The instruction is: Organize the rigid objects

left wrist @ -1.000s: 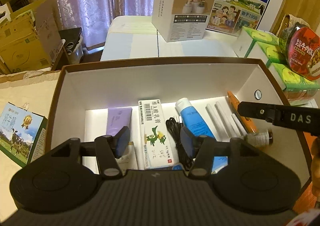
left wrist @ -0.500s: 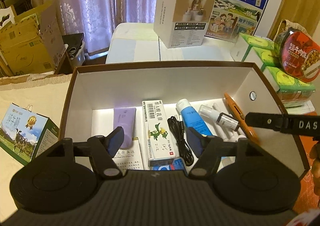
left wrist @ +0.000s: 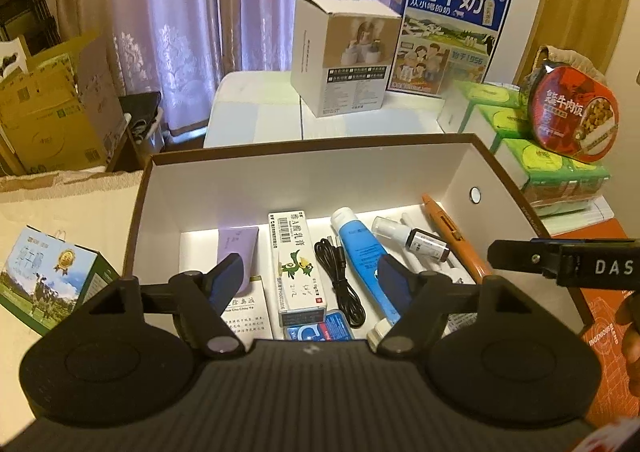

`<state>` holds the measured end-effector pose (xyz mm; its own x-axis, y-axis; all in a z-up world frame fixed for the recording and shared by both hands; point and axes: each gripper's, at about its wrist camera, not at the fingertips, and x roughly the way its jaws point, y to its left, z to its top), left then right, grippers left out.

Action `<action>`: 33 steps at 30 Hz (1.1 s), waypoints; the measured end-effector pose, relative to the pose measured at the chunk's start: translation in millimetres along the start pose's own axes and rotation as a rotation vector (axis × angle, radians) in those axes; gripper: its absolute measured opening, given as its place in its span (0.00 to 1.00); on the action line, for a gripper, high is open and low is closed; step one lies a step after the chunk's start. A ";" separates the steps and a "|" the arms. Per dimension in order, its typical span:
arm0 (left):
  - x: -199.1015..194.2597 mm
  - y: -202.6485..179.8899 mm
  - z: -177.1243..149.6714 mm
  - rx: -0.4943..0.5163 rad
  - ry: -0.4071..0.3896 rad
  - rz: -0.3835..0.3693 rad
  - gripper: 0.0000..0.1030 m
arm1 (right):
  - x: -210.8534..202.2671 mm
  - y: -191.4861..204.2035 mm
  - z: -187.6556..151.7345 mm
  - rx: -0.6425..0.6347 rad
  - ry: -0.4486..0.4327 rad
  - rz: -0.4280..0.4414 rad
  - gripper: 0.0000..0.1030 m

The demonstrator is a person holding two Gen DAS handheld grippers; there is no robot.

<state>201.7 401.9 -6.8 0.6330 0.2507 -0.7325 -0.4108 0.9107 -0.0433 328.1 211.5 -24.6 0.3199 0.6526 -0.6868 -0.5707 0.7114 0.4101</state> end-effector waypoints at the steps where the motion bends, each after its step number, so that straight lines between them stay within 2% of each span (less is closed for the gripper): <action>1: -3.6 -1.6 -1.5 0.001 -0.007 0.003 0.69 | -3.6 0.1 -0.9 -0.002 -0.006 -0.002 0.63; 11: -56.3 -20.5 -30.2 -0.004 -0.077 -0.010 0.72 | -47.9 1.2 -23.1 -0.035 -0.038 0.015 0.65; 24: -128.1 -76.9 -77.6 -0.026 -0.088 -0.035 0.71 | -124.8 -31.1 -72.2 -0.026 -0.028 0.026 0.67; 33: -159.7 -113.3 -114.8 -0.014 -0.073 -0.055 0.71 | -174.6 -55.8 -113.9 -0.016 -0.029 0.004 0.67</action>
<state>71.9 221.0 37.1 0.7005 0.2244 -0.6775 -0.3829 0.9192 -0.0914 217.9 28.1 4.2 0.3392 0.6628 -0.6676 -0.5842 0.7046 0.4027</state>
